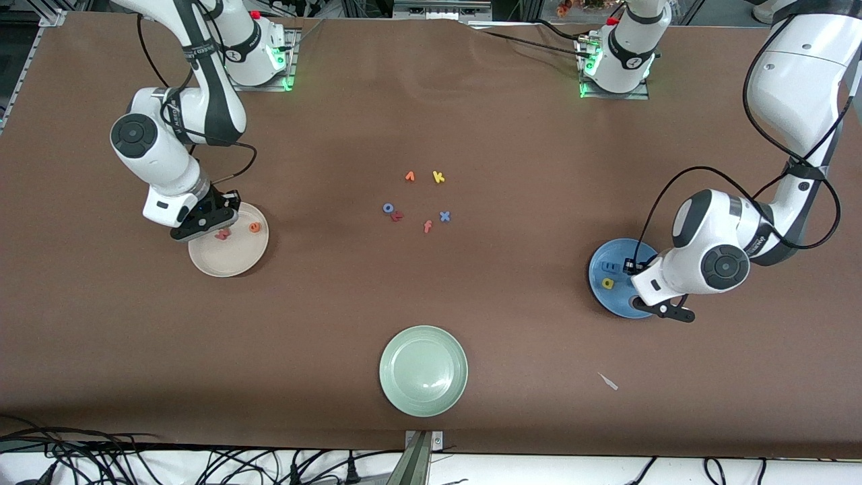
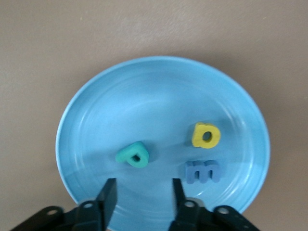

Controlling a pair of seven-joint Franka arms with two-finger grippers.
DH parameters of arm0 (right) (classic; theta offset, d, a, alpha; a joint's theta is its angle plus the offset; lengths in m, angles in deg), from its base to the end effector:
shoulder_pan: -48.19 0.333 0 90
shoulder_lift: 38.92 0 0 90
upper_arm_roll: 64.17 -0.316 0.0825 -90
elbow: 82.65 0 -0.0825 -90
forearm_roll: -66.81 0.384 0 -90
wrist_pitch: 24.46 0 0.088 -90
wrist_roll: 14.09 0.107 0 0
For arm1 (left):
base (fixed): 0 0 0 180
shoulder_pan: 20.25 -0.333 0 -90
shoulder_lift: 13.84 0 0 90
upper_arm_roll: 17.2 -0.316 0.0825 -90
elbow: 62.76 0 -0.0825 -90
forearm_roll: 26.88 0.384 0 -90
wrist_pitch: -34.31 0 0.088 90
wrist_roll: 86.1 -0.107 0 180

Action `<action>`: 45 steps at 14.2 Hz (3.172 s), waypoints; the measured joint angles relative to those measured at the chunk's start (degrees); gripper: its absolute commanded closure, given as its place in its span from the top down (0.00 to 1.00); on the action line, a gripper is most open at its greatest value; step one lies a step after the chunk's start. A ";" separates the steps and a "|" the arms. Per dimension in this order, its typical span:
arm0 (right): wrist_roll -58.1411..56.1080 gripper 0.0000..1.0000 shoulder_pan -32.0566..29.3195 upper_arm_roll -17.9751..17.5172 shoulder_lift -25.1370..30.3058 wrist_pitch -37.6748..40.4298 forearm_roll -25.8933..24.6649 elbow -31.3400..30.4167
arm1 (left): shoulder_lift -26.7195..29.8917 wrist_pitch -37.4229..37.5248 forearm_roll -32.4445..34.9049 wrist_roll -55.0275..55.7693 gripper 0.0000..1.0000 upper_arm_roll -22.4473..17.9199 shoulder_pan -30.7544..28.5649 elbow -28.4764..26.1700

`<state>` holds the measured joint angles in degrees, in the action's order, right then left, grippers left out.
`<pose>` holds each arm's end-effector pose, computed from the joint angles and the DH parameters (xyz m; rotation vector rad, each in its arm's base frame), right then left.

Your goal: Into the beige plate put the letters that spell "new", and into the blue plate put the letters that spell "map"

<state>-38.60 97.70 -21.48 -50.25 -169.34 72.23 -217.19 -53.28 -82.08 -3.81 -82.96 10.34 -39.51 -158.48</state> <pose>0.5135 0.0575 0.2737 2.9700 0.7309 0.0417 0.6522 -0.0419 0.2203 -3.0465 0.3909 0.3473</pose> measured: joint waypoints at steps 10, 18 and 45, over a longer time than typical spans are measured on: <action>4.13 0.81 0.23 -0.60 0.17 -0.92 0.22 0.30 | 17.56 7.30 -10.91 0.29 1.00 2.50 -2.05 6.85; 17.37 0.87 1.62 -3.74 1.62 33.63 0.20 28.81 | 29.51 23.45 -19.73 0.33 1.00 -14.35 12.76 13.56; 22.30 0.99 -38.67 -44.11 12.15 56.00 -5.73 40.85 | 41.77 19.74 -23.72 -0.25 1.00 -23.10 19.36 -3.28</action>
<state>-16.30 59.03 -65.60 -38.09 -113.34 66.50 -176.34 -11.50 -62.33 -27.53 -83.21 -12.76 -20.14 -161.75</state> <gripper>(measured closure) 0.009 0.000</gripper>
